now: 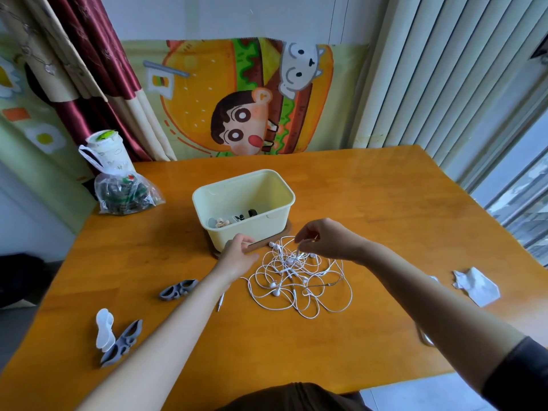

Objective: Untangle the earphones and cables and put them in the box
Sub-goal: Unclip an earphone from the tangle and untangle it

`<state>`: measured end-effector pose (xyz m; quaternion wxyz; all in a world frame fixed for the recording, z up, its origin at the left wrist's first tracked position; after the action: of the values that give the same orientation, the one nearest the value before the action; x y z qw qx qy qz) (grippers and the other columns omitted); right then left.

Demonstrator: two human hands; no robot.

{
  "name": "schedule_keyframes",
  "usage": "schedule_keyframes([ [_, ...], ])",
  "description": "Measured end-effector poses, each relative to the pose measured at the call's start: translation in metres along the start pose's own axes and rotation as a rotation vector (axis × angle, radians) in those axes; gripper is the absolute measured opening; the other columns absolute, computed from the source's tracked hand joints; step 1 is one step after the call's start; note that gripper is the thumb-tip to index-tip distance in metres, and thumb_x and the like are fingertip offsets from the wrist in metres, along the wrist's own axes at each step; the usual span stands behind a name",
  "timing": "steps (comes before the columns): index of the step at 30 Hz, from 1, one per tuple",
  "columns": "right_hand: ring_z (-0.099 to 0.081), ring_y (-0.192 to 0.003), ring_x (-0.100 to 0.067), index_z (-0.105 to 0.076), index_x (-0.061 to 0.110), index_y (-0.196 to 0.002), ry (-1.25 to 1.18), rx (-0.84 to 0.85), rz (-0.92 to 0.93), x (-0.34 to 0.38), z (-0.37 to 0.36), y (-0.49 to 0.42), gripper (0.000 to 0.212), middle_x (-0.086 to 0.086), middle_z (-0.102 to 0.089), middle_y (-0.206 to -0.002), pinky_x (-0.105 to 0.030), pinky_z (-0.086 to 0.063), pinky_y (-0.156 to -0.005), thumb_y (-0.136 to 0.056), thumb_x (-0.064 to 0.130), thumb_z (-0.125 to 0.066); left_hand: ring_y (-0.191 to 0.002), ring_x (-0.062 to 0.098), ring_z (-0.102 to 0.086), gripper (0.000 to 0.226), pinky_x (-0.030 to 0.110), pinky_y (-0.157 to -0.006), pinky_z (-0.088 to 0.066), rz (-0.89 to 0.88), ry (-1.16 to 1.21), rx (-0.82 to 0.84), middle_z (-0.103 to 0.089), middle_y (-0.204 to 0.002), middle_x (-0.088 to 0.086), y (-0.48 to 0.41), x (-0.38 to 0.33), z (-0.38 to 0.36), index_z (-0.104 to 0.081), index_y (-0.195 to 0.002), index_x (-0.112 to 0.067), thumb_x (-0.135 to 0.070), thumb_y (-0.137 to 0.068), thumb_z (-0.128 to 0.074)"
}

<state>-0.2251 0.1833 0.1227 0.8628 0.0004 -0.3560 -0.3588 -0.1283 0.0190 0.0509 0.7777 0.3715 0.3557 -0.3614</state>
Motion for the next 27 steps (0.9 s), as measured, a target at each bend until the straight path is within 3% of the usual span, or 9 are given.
schedule_keyframes([
  [3, -0.057, -0.088, -0.008, -0.061, 0.006, -0.114, -0.021, 0.017, 0.086, 0.007, -0.002, 0.001, 0.028, -0.003, -0.064, -0.105, -0.008, -0.044, -0.07, -0.088, 0.013, -0.064, -0.123, 0.011, -0.049, 0.033, 0.021, -0.095, -0.04, -0.214, 0.156, 0.164, -0.053, -0.134, 0.001, 0.009, -0.026, -0.016, -0.051, -0.129, -0.014, -0.021, -0.096, -0.054],
  [6, -0.056, -0.076, -0.005, -0.063, 0.008, -0.11, -0.007, -0.064, 0.157, 0.011, -0.001, 0.0, 0.02, -0.001, -0.065, -0.096, -0.006, -0.042, -0.063, -0.091, 0.013, -0.059, -0.101, 0.0, -0.061, 0.023, 0.021, -0.092, -0.046, -0.315, 0.279, 0.28, -0.067, -0.104, -0.003, 0.019, -0.048, -0.031, -0.056, -0.119, -0.015, -0.021, -0.102, -0.041],
  [9, -0.057, -0.072, 0.0, -0.065, 0.008, -0.103, -0.028, -0.167, 0.147, 0.008, 0.007, 0.0, 0.016, 0.004, -0.063, -0.086, -0.003, -0.042, -0.061, -0.091, 0.004, -0.055, -0.063, 0.0, -0.053, 0.027, 0.023, -0.076, -0.044, -0.324, 0.245, 0.298, -0.059, -0.072, -0.002, 0.02, -0.048, -0.034, -0.058, -0.096, -0.013, -0.018, -0.104, -0.033],
  [12, -0.062, -0.08, -0.01, -0.066, 0.009, -0.099, -0.056, -0.303, 0.07, -0.004, 0.021, -0.001, 0.016, 0.001, -0.066, -0.085, -0.006, -0.042, -0.065, -0.09, 0.002, -0.055, -0.06, 0.007, -0.047, 0.029, 0.024, -0.075, -0.045, -0.296, 0.176, 0.319, -0.052, -0.075, 0.008, 0.018, -0.034, -0.031, -0.061, -0.092, -0.018, -0.019, -0.104, -0.035],
  [15, -0.058, -0.077, -0.01, -0.066, 0.007, -0.1, -0.073, -0.422, -0.036, -0.022, 0.033, -0.003, 0.016, -0.001, -0.066, -0.085, -0.001, -0.039, -0.058, -0.091, 0.002, -0.054, -0.059, 0.008, -0.043, 0.034, 0.013, -0.064, -0.041, -0.216, 0.071, 0.295, -0.041, -0.06, 0.0, 0.015, -0.019, -0.026, -0.061, -0.085, -0.018, -0.019, -0.105, -0.033],
  [19, -0.055, -0.081, -0.012, -0.067, 0.006, -0.101, -0.063, -0.499, -0.139, -0.046, 0.037, -0.005, 0.018, -0.008, -0.071, -0.093, -0.007, -0.036, -0.055, -0.091, 0.002, -0.053, -0.06, 0.007, -0.044, 0.031, 0.02, -0.066, -0.038, -0.156, -0.067, 0.306, -0.043, -0.063, -0.003, 0.012, -0.003, -0.02, -0.063, -0.088, -0.017, -0.019, -0.104, -0.036],
  [22, -0.054, -0.08, -0.013, -0.066, 0.005, -0.101, -0.045, -0.493, -0.209, -0.06, 0.03, -0.006, 0.02, -0.01, -0.071, -0.096, -0.007, -0.035, -0.052, -0.092, 0.002, -0.05, -0.067, 0.008, -0.05, 0.028, 0.023, -0.072, -0.042, -0.133, -0.108, 0.307, -0.052, -0.07, -0.002, 0.009, 0.002, -0.018, -0.065, -0.09, -0.019, -0.014, -0.102, -0.04],
  [27, -0.056, -0.08, -0.016, -0.068, 0.005, -0.099, -0.042, -0.4, -0.331, -0.083, 0.015, -0.008, 0.021, -0.012, -0.071, -0.097, -0.007, -0.038, -0.048, -0.09, 0.001, -0.05, -0.069, 0.009, -0.059, 0.01, 0.02, -0.067, -0.046, -0.063, -0.053, 0.176, -0.06, -0.083, 0.0, 0.005, 0.007, -0.01, -0.058, -0.097, -0.014, -0.015, -0.098, -0.049],
])
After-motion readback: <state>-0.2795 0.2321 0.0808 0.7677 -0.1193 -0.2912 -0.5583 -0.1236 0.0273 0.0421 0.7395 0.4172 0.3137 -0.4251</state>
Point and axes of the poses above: each hand's wrist, its own y-axis away from the middle knuckle, its own z-axis out of the back of the hand, x = y × z, the point moved 3 cm from there along -y, towards the middle knuckle
